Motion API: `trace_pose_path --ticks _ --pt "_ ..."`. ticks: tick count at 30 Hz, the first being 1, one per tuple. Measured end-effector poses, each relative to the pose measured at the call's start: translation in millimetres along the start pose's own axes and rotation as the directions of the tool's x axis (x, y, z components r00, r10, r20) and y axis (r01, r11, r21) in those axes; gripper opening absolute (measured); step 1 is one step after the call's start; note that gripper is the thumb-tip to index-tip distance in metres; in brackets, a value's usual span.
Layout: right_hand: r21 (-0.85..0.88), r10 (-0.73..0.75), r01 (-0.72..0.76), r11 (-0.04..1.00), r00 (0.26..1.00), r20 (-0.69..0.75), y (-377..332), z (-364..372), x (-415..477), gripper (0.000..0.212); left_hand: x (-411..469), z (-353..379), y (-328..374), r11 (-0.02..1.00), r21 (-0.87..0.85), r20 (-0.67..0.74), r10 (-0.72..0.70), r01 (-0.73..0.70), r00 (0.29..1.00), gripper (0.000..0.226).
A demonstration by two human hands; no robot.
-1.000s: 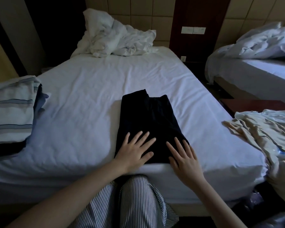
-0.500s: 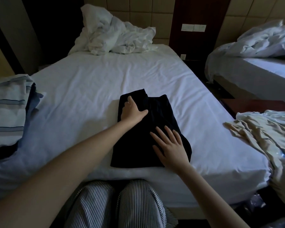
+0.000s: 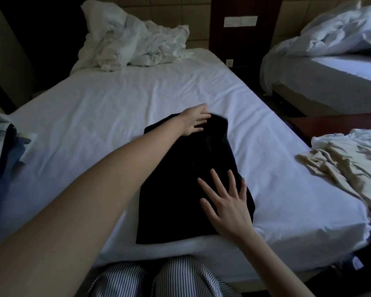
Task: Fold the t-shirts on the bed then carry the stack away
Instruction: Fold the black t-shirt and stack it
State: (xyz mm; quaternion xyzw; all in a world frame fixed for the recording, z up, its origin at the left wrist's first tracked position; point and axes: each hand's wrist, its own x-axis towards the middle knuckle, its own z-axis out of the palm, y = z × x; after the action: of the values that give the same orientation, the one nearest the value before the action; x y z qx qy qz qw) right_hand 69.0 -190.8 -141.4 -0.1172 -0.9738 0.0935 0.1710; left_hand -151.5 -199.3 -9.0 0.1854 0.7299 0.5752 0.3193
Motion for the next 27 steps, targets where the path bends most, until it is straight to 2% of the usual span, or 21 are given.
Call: trace_pose_path --ticks 1,2,3,4,5,6,7,11,13,15,17,20,23,25,27 --pt "0.018 0.021 -0.021 1.000 1.000 0.010 0.0 0.8 0.1 0.055 5.8 4.5 -10.5 0.984 0.172 0.038 0.040 -0.046 0.998 0.045" --pt "0.038 0.036 -0.037 0.999 0.999 0.019 -0.3 1.6 0.5 0.056 14.0 6.9 -24.7 0.900 0.416 0.087 0.103 -0.130 0.991 0.050" --pt "0.056 0.045 -0.046 0.997 0.999 0.027 -0.4 2.5 0.9 0.058 20.3 8.7 -42.1 0.713 0.674 0.129 0.148 -0.196 0.981 0.051" --pt "0.065 0.048 -0.050 0.997 0.998 0.033 -0.8 3.1 1.2 0.058 26.0 9.6 -60.2 0.472 0.856 0.144 0.172 -0.210 0.975 0.051" --pt "0.062 0.050 -0.051 0.997 0.998 0.031 -1.4 3.7 1.4 0.058 29.4 10.3 -75.8 0.281 0.939 0.150 0.186 -0.199 0.971 0.051" --pt "0.052 0.050 -0.051 0.997 0.998 0.033 -1.8 4.1 1.7 0.056 32.3 10.9 -87.3 0.178 0.967 0.146 0.199 -0.182 0.969 0.050" --pt "0.039 0.049 -0.050 0.998 0.998 0.030 -2.2 4.0 2.2 0.054 33.2 11.4 -93.1 0.152 0.974 0.136 0.212 -0.170 0.968 0.050" --pt "-0.001 0.039 -0.039 0.999 0.999 -0.016 -2.9 5.0 3.4 0.050 36.2 12.2 -88.4 0.210 0.966 0.114 0.168 -0.149 0.979 0.051" --pt "0.003 0.042 -0.042 0.999 0.999 -0.010 -3.1 4.2 2.3 0.050 31.1 14.1 -89.1 0.286 0.948 0.060 0.279 -0.142 0.958 0.050" --pt "-0.001 0.036 -0.036 0.999 0.999 0.002 -3.4 3.1 1.9 0.050 18.7 10.8 -93.0 0.398 0.911 -0.102 0.471 -0.108 0.876 0.047" --pt "0.003 0.036 -0.036 0.999 0.999 0.025 -3.5 2.1 2.3 0.051 -2.3 -4.4 -103.3 0.451 0.892 -0.242 0.534 -0.031 0.810 0.045" --pt "-0.007 0.043 -0.042 0.999 0.996 0.084 -4.5 -0.5 2.9 0.053 -43.3 -33.8 -128.1 0.440 0.894 -0.249 0.332 0.084 0.910 0.048" --pt "0.001 0.071 -0.073 0.997 0.977 0.203 -5.0 -7.2 5.2 0.067 -86.0 -58.3 -139.1 0.405 0.907 -0.213 0.207 0.115 0.955 0.051" --pt "-0.018 0.067 -0.064 0.998 0.959 0.274 -4.1 -13.4 8.4 0.073 -108.1 -65.5 -139.8 0.470 0.880 -0.165 0.152 0.075 0.975 0.051" --pt "0.051 0.071 -0.091 0.995 0.950 0.305 -3.7 -25.9 16.4 0.066 -121.1 -70.3 -142.9 0.588 0.808 -0.180 0.176 0.044 0.968 0.052"
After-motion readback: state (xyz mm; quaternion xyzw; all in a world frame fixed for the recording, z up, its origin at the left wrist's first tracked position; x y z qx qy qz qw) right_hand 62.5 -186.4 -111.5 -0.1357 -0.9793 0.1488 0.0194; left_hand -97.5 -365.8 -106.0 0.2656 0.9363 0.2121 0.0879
